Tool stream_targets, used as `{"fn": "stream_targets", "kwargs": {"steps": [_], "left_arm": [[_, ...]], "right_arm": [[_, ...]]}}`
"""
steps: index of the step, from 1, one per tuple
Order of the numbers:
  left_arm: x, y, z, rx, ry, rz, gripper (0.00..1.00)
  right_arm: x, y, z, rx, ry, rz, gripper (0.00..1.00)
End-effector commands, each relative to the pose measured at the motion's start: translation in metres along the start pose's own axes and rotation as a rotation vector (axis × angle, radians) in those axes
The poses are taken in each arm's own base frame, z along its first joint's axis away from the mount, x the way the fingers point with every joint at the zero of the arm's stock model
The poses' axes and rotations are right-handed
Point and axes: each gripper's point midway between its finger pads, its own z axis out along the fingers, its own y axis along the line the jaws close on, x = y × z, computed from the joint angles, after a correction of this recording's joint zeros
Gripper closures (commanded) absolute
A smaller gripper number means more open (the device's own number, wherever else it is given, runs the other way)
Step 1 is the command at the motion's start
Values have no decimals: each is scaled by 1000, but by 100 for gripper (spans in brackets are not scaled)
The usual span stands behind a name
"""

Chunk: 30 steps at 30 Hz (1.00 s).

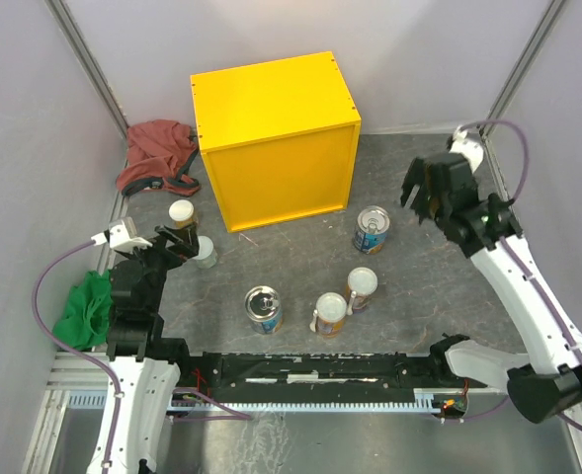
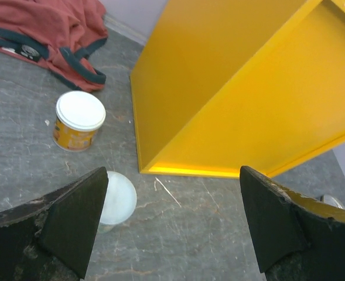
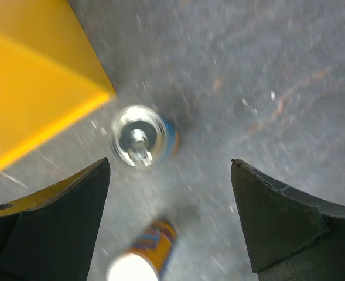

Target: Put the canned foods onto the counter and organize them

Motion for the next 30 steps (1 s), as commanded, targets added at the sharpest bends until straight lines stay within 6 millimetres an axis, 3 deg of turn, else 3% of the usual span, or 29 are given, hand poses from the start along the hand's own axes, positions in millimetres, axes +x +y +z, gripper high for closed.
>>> {"fn": "stream_targets", "kwargs": {"steps": [1, 5, 9, 16, 25, 30], "left_arm": [[-13, -24, -11, 78, 19, -49, 1], [-11, -25, -18, 77, 51, -35, 1], [-7, -27, -23, 90, 72, -43, 1], [-4, -29, -28, 105, 72, -55, 1], [-7, -29, -27, 100, 66, -41, 1], [-7, -29, -27, 100, 65, -42, 1]], "right_arm": [[46, -29, -36, 88, 56, -94, 9], [77, -30, -62, 45, 116, -108, 9], [93, -32, -85, 23, 128, -163, 10], [132, -6, -113, -157, 174, -283, 9], [192, 28, -135, -360, 173, -519, 3], [217, 34, -135, -425, 158, -531, 1]]}}
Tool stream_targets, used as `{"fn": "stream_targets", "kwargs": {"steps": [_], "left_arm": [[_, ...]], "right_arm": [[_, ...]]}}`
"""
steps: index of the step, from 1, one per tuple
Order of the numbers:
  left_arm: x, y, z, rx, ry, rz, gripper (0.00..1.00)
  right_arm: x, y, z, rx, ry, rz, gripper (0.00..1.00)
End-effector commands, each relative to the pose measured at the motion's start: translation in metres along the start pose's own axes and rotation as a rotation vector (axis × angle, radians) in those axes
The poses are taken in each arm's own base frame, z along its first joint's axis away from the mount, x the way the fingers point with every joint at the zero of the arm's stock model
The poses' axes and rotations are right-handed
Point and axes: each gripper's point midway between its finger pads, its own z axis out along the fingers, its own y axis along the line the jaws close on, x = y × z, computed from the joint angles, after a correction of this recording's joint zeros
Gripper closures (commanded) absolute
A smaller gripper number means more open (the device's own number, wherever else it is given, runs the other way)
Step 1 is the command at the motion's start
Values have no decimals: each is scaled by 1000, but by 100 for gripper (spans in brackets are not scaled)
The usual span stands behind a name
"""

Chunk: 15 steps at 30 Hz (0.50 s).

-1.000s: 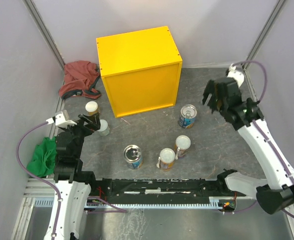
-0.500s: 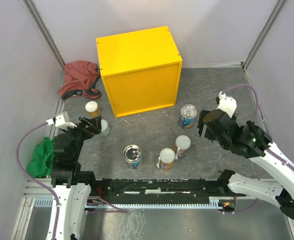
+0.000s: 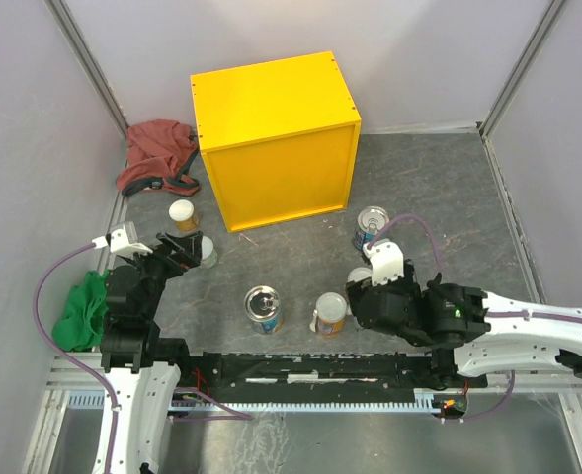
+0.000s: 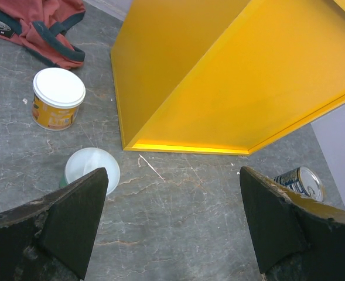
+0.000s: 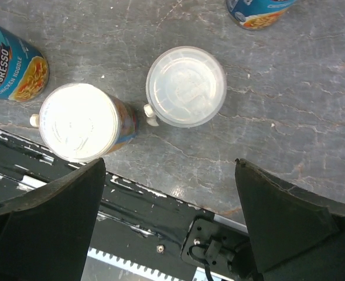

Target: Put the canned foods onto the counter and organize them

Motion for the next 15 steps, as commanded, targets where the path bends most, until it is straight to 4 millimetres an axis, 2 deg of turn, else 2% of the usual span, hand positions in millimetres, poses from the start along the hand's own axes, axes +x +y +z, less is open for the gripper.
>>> {"fn": "stream_targets", "kwargs": {"steps": [1, 7, 15], "left_arm": [[-16, -13, -4, 40, -39, -11, 1], [-18, -14, -4, 41, -40, 0, 1], [-17, -13, -4, 37, -36, 1, 1]], "right_arm": [[-2, 9, 9, -24, -97, 56, 1], [3, -2, 17, -9, -166, 94, 0], [9, 2, 29, -16, -191, 123, 0]]}}
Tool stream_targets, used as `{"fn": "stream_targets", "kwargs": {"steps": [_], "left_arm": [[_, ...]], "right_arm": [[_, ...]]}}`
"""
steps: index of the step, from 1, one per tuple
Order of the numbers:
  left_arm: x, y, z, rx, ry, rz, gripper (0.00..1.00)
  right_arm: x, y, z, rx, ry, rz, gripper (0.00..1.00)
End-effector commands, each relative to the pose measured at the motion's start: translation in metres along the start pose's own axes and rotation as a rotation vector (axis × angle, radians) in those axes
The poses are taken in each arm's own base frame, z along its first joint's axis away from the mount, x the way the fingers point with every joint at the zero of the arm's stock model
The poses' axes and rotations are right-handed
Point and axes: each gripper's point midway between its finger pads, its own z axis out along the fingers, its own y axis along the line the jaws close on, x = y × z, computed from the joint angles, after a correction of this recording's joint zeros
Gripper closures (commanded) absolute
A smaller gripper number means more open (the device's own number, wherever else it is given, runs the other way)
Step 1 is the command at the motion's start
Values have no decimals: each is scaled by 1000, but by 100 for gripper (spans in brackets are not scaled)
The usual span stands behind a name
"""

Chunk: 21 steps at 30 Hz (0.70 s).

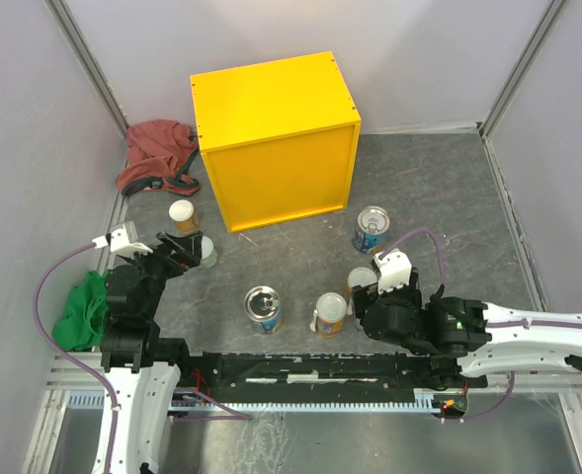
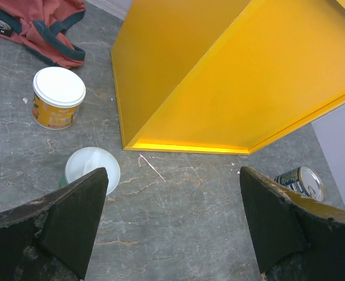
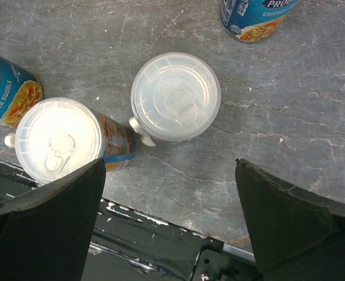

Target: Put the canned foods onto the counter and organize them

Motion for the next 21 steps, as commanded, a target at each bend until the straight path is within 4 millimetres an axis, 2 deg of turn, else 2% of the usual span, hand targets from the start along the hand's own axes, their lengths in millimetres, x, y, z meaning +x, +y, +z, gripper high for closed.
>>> {"fn": "stream_targets", "kwargs": {"steps": [1, 15, 21], "left_arm": [[-17, -13, -5, 39, -39, 0, 1], [-16, -10, -9, 26, -47, -5, 0], [-15, -10, -10, 24, -43, -9, 0]], "right_arm": [[-10, 7, 5, -9, -75, 78, 0], [-7, -10, 19, 85, -162, 132, 0], [-5, -7, 25, 77, -191, 144, 0]]}}
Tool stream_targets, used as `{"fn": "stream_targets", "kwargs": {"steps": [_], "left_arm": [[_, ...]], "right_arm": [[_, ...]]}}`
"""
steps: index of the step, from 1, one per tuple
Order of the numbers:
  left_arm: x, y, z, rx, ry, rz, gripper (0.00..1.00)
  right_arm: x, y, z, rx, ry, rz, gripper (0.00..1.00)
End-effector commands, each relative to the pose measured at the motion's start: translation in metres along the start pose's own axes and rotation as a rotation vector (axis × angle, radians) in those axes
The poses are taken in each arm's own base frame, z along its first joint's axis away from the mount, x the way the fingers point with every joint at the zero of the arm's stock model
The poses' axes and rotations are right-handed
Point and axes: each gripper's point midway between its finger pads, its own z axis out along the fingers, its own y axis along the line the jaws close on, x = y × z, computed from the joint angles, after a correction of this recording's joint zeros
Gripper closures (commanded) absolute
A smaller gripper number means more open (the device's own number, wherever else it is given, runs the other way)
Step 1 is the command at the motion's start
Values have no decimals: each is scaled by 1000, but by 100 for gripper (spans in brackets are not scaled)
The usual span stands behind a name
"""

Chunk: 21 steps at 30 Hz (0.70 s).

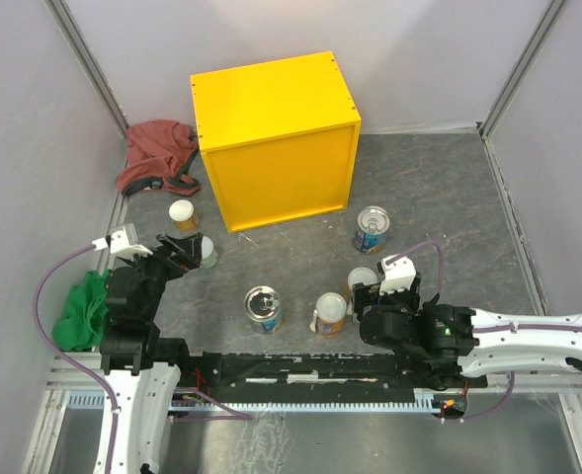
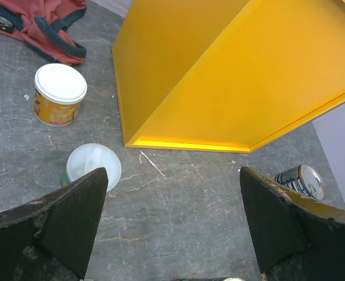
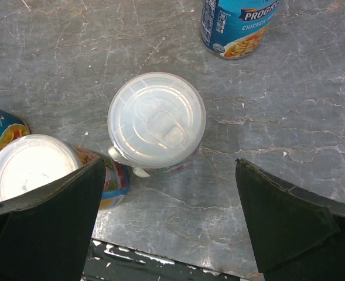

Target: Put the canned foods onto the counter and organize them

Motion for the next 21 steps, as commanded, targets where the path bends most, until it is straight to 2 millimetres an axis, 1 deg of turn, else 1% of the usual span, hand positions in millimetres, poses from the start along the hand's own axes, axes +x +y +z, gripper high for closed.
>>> {"fn": "stream_targets", "kwargs": {"steps": [1, 12, 17, 21], "left_arm": [[-18, -11, -7, 27, -48, -10, 0], [-18, -11, -6, 22, -41, -4, 0], [-16, -9, -5, 15, -34, -5, 0], [-16, -8, -3, 9, -29, 4, 0]], "right_arm": [[-8, 5, 5, -4, -67, 61, 0], [2, 11, 12, -14, -64, 68, 0], [7, 11, 21, 1, -74, 63, 0], [7, 10, 31, 17, -77, 62, 0]]}}
